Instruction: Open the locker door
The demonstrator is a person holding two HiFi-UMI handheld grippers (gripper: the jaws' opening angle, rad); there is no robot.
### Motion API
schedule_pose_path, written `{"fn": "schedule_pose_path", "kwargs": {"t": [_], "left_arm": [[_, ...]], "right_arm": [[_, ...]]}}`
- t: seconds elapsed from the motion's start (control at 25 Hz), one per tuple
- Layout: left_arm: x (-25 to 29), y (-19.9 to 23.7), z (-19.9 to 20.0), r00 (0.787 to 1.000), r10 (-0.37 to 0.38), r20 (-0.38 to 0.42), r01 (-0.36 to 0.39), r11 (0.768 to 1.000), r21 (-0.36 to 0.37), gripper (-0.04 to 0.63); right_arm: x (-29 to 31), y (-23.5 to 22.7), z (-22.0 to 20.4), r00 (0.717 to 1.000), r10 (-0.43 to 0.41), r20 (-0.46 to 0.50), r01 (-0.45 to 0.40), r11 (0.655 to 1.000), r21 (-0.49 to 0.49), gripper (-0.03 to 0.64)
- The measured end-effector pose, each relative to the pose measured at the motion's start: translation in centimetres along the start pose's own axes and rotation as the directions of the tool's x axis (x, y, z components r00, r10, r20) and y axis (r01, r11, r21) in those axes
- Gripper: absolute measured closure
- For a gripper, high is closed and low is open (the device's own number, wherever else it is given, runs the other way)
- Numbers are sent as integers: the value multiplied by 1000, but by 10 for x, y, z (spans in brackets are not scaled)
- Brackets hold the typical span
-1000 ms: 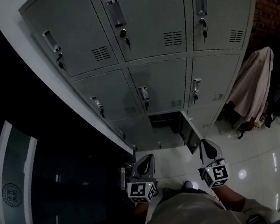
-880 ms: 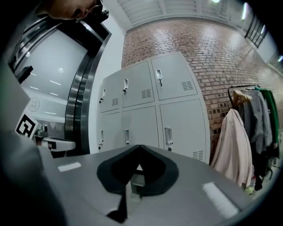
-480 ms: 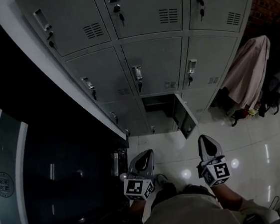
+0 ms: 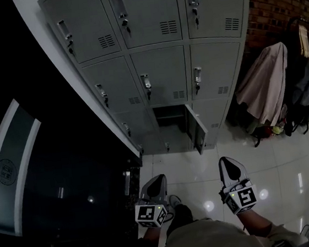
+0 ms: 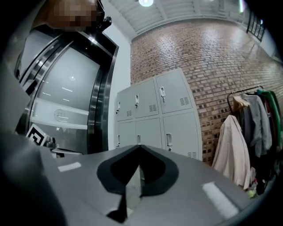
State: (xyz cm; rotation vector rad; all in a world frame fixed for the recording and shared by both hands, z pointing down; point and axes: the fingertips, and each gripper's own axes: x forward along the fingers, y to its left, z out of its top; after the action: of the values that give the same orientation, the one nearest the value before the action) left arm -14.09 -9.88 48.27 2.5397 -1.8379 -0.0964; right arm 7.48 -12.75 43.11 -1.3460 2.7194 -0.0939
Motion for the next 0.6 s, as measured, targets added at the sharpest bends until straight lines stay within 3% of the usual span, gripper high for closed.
{"fn": "schedule_pose_path", "kwargs": {"t": [0.24,0.4,0.6], "left_arm": [[-48,-58,9,1000,-19,-3,19,1000,-3,525],[-75,-87,13,1000,-21,-19,22,1000,7,525],[-103,-102,14,999,-7,-32,7,1000,8,525]], "right_arm": [[-73,12,4,1000,3,-16,-3,1000,11,617],[-103,22,18,998,24,52,-25,999,19,617],[-133,48,9,997,62,-48,-60,997,44,617]]}}
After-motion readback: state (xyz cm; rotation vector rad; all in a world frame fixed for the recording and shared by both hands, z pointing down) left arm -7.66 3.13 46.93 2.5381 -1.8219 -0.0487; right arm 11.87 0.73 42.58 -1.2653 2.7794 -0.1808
